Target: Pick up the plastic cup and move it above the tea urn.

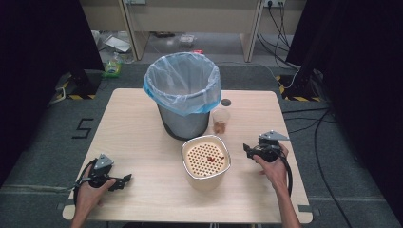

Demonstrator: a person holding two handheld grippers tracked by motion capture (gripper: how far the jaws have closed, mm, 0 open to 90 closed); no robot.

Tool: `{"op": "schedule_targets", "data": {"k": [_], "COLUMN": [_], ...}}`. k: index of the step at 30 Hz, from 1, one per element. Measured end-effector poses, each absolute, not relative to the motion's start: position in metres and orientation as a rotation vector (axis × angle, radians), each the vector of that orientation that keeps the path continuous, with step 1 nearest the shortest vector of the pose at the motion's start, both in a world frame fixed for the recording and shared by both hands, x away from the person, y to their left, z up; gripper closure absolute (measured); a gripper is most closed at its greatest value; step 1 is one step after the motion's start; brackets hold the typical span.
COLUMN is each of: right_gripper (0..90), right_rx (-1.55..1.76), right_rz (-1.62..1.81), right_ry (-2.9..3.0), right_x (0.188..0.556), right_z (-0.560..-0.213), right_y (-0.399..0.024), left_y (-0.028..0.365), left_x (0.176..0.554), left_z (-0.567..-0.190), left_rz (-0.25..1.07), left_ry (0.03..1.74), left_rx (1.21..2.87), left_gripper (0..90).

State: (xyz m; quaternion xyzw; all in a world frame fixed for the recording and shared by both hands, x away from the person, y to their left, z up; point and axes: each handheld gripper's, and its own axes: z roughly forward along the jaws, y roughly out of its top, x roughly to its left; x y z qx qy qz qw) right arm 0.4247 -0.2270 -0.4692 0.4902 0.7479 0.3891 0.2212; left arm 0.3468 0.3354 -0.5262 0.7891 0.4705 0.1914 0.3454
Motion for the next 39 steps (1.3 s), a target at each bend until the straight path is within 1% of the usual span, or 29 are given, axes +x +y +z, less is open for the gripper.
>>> {"op": "schedule_targets", "data": {"k": [11,24,30,39], "right_gripper": [42.8,52.5,55.6,60.8], "right_rx": [1.342,1.336,1.333,1.371], "right_rz": [1.086,1.128,1.109,1.075], "right_ry": [2.071,2.09,2.105,2.115], "right_x": [0.452,0.488,0.502,0.526], "right_z": [-0.437,-0.415,-0.413,-0.421], "right_y": [-0.215,-0.183,-0.171,-0.158], "left_y": [0.335,0.335,0.335,0.335], "left_x": [0.347,0.347,0.347,0.347], "left_z": [-0.526,-0.526,-0.526,-0.526], "left_rz": [0.497,0.497,0.497,0.497], "left_ry": [1.221,1.221,1.221,1.221], "left_rx": [2.049,2.049,2.049,2.049], "left_gripper": [0.0,0.0,0.0,0.0]}}
